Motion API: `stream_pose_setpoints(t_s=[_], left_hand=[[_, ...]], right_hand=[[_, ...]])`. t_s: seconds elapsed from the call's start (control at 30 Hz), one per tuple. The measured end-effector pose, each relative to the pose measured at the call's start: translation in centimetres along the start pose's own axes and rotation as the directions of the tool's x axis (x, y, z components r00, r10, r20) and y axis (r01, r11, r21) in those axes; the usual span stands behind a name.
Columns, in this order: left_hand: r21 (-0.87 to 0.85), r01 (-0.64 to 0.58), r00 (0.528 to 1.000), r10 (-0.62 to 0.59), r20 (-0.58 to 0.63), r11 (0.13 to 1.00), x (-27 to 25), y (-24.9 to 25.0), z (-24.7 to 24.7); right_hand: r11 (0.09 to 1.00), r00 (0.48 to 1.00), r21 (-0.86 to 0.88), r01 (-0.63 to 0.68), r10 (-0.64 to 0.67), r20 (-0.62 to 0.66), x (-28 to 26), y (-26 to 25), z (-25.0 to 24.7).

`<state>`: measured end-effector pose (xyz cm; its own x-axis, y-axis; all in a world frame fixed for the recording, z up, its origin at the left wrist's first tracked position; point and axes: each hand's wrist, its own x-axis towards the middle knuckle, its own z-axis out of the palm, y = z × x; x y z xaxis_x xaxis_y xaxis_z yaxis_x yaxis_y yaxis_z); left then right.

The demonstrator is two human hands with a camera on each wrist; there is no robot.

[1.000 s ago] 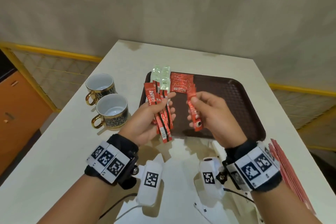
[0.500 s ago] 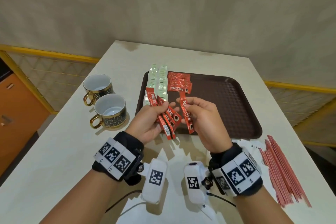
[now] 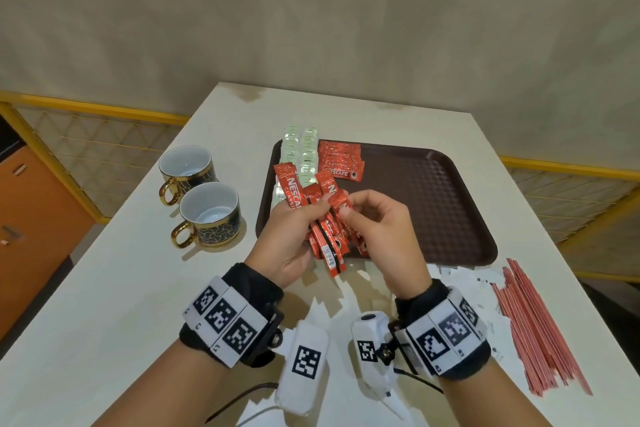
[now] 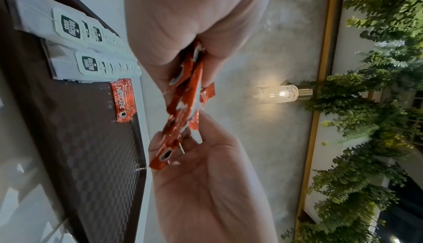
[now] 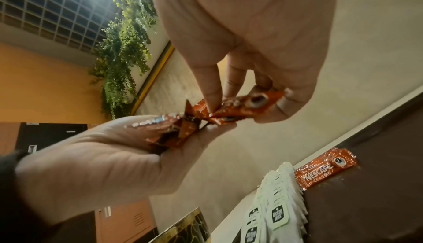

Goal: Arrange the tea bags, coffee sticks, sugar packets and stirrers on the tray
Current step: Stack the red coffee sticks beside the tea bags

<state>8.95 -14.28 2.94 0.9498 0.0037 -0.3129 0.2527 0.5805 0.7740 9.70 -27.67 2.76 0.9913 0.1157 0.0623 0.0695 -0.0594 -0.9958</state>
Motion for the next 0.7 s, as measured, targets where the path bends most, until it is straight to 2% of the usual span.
stream_pose_setpoints(t_s=[0.17, 0.27, 0.4, 0.47, 0.57, 0.63, 0.7], left_hand=[[0.024, -0.026, 1.000, 0.027, -0.004, 0.999, -0.3, -0.2, 0.0], [0.086, -0.023, 1.000, 0.024, -0.010, 0.996, -0.4, -0.4, -0.2], [0.206, -0.012, 1.000, 0.015, -0.012, 0.978, -0.3, -0.7, -0.5], [0.229, -0.008, 1.000, 0.005, 0.013, 0.973, -0.3, -0.6, -0.7], [0.238, -0.018, 0.999, 0.009, 0.037, 0.971, 0.0, 0.0, -1.2], [0.320, -0.044, 0.999, 0.037, 0.027, 0.947, 0.1, 0.8, -1.6], [0.464, -0.073, 0.997, 0.058, 0.047, 0.883, 0.2, 1.6, -1.7]], right_hand=[[1.000, 1.000, 0.011, -0.024, 0.024, 0.010, -0.1, 0.3, 0.2], [0.992, 0.993, 0.056, -0.117, 0.116, 0.029, -0.2, 0.5, 0.1], [0.965, 0.967, 0.112, -0.238, 0.224, 0.125, -0.3, 0.6, -0.2], [0.962, 0.965, 0.133, -0.237, 0.217, 0.149, -0.1, 0.5, -0.4], [0.981, 0.976, 0.028, -0.194, 0.190, 0.104, 0.0, 0.3, -1.1], [0.986, 0.982, -0.031, -0.165, 0.167, 0.084, 0.0, 0.3, -1.6], [0.987, 0.983, -0.068, -0.145, 0.151, 0.106, -0.2, 0.3, -1.9]])
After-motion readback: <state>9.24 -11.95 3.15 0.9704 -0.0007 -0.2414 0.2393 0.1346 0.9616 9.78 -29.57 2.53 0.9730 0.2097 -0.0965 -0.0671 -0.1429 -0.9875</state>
